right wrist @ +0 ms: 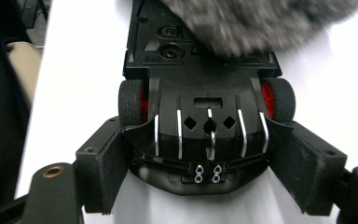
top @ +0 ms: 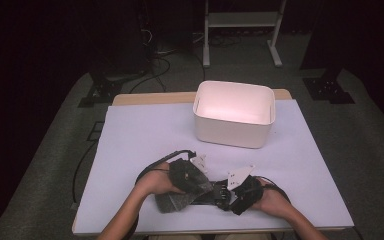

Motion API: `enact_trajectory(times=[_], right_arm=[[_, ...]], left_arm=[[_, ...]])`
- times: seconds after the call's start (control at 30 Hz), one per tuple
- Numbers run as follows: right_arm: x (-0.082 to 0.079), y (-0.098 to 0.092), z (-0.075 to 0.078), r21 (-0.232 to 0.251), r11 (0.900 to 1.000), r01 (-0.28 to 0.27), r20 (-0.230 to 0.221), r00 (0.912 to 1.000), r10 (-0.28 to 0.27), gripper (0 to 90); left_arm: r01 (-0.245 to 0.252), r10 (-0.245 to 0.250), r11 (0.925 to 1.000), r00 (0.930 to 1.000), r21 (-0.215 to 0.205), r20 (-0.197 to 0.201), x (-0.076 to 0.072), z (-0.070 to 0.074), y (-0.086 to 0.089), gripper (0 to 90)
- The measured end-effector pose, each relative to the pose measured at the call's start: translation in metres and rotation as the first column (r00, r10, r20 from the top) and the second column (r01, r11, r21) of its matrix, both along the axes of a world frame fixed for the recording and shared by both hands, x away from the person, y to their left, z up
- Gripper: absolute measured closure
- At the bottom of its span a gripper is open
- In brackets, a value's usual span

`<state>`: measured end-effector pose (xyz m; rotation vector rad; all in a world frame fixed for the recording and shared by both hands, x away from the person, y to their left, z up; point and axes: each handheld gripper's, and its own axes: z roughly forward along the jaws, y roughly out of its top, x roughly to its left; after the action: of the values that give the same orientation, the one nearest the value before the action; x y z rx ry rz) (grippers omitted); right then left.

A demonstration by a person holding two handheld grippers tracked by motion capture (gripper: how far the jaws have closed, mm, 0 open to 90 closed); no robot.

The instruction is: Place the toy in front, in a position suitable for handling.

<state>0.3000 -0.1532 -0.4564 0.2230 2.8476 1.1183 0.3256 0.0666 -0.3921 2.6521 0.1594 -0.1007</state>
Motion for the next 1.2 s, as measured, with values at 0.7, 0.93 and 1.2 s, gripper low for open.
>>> enact_trajectory(times=[0.7, 0.93, 1.2], right_arm=[[0.008, -0.003, 0.015, -0.003, 0.998, 0.067, -0.150, 0.9865, -0.066, 15.6], [0.019, 0.008, 0.021, -0.005, 0.999, 0.036, -0.198, 0.9796, -0.036, 15.4], [0.021, 0.012, 0.024, -0.008, 1.000, 0.030, -0.199, 0.9794, -0.031, 15.5]], left_arm=[[0.019, -0.019, 0.9996, 0.9998, -0.022, 0.004, -0.011, -0.007, 0.002, 76.9], [0.022, -0.022, 0.9994, 0.9998, -0.026, 0.003, -0.013, -0.007, 0.002, 76.8], [0.022, -0.022, 0.9986, 0.9997, -0.049, -0.007, -0.014, -0.009, 0.004, 76.8]])
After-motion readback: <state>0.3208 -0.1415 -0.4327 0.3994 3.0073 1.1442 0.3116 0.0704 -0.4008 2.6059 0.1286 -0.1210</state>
